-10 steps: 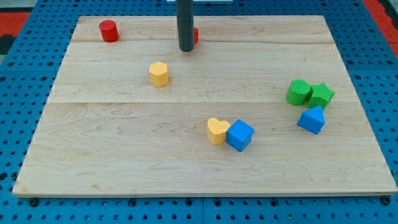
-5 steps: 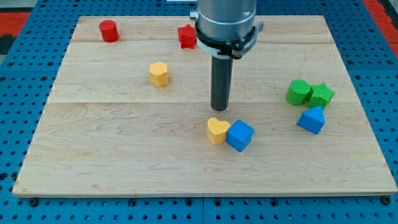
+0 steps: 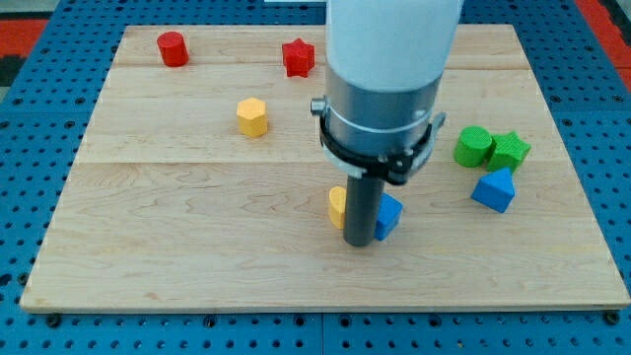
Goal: Separate the yellow heart from the blue cube
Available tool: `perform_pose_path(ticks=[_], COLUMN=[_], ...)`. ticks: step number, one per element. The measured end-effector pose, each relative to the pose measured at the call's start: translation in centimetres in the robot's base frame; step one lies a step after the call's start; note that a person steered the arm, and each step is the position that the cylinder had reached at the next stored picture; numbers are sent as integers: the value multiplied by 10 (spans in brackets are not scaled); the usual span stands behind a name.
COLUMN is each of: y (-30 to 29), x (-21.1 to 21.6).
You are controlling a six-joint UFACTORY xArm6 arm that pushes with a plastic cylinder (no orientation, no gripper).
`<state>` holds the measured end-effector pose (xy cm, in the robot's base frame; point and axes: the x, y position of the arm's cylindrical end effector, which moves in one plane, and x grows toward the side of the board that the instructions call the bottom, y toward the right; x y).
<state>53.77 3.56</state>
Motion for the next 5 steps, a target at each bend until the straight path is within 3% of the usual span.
perform_pose_path(ticks=[2,4,5], y=[-26,-9,-22], x=[-18,-112,-112])
